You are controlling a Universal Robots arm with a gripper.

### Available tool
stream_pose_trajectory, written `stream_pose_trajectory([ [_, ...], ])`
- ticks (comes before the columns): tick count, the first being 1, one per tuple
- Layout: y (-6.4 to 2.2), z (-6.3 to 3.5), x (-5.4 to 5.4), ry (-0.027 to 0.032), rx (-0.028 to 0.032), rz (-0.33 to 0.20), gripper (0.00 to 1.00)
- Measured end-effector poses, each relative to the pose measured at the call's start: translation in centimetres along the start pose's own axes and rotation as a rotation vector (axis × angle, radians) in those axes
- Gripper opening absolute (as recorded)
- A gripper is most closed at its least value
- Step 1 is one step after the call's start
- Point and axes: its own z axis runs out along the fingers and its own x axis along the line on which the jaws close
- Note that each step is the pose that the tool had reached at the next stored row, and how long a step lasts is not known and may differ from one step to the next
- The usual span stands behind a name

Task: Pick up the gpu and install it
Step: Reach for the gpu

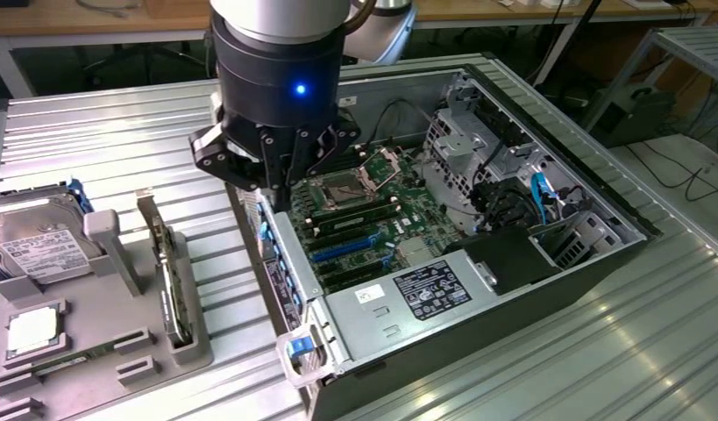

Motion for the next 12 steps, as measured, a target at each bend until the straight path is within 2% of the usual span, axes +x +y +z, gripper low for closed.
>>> stream_pose_trajectory([
  [12, -0.5, -0.05, 0.76, 0.0, -0.0001, -0.001, 0.11],
])
